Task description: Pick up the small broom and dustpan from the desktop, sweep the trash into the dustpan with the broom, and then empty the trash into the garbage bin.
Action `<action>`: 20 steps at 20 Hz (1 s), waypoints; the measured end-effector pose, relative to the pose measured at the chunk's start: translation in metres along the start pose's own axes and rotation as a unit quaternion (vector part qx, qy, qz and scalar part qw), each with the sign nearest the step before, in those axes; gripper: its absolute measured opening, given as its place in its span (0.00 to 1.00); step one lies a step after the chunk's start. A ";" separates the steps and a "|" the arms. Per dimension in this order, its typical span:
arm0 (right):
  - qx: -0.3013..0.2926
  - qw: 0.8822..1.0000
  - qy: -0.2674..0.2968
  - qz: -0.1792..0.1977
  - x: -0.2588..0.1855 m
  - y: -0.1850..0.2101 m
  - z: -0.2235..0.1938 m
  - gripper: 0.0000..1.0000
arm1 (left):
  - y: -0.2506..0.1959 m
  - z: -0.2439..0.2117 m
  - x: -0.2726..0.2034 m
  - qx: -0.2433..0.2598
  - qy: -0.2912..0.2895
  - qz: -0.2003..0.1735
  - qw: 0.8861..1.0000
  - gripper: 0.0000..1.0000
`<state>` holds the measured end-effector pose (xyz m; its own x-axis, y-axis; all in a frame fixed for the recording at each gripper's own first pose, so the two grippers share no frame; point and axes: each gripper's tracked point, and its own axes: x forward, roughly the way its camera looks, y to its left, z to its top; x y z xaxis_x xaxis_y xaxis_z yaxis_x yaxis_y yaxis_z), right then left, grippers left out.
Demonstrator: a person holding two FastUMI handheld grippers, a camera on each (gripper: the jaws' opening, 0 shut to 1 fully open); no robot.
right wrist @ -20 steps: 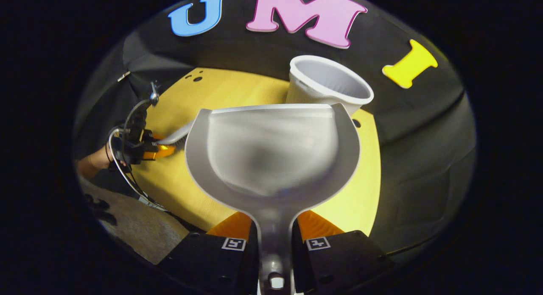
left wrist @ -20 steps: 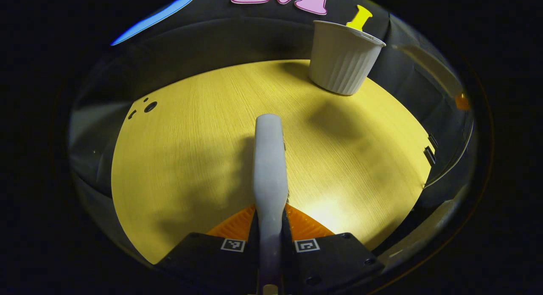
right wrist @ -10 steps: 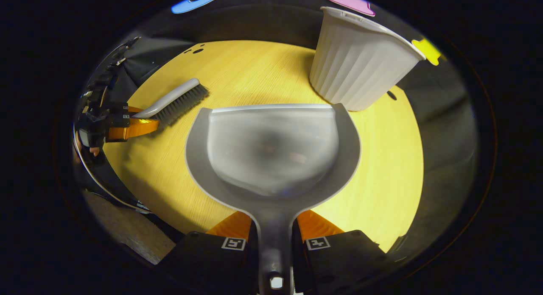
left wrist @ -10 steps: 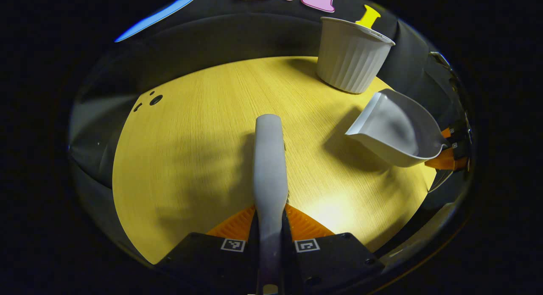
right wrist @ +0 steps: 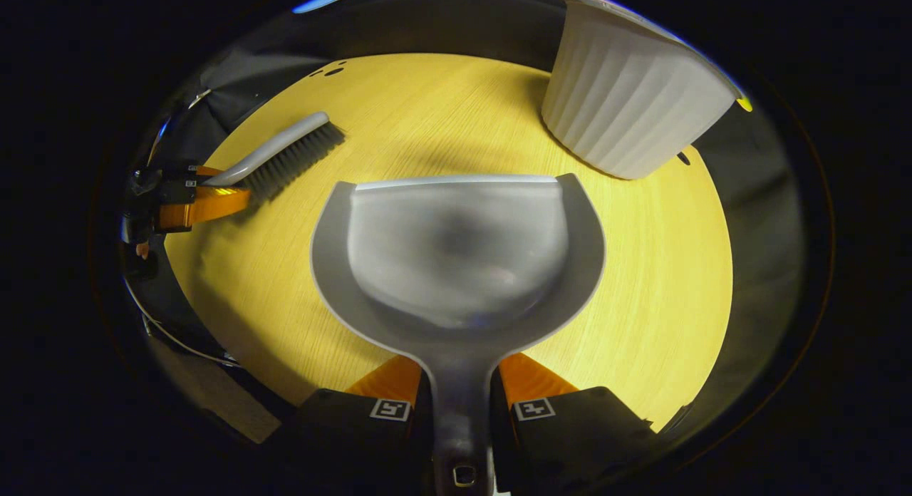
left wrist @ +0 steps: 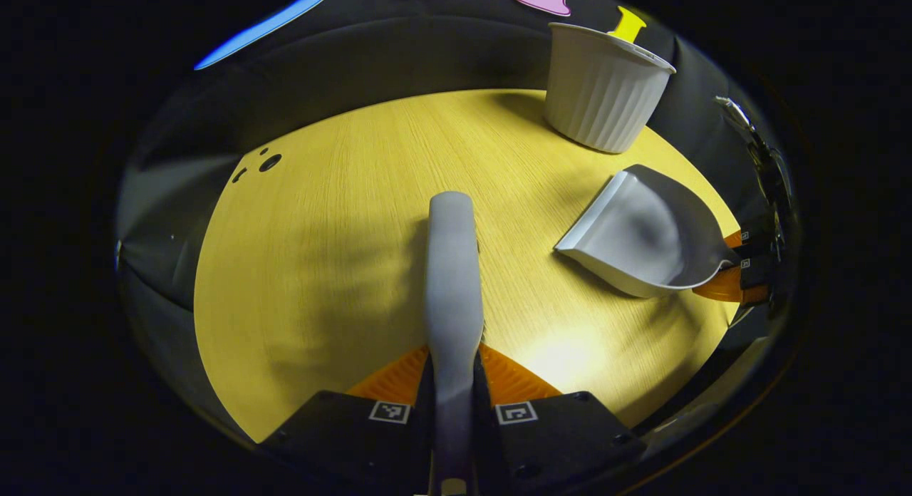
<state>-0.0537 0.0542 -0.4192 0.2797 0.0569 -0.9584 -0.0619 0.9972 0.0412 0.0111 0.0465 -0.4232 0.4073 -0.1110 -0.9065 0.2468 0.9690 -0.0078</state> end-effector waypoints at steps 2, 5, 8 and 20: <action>0.005 1.000 0.001 0.006 0.000 0.005 -0.001 0.38 | -0.004 -0.002 0.000 0.002 0.005 -0.005 1.000 0.30; 0.005 1.000 -0.001 0.008 0.000 0.002 0.001 0.33 | -0.005 0.000 0.000 0.000 0.003 -0.007 1.000 0.40; 0.014 1.000 -0.002 0.016 -0.004 0.006 -0.001 0.44 | -0.008 -0.001 -0.003 -0.002 0.004 -0.009 1.000 0.64; 0.036 0.992 -0.112 0.034 -0.087 0.011 0.044 0.61 | -0.003 0.038 -0.062 0.005 -0.080 0.006 0.997 0.85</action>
<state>-0.0366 0.0628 -0.3227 0.4836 0.1263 -0.8661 -0.0220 0.9910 0.1323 0.0187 0.0416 -0.3509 0.5455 -0.1335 -0.8274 0.2497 0.9683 0.0084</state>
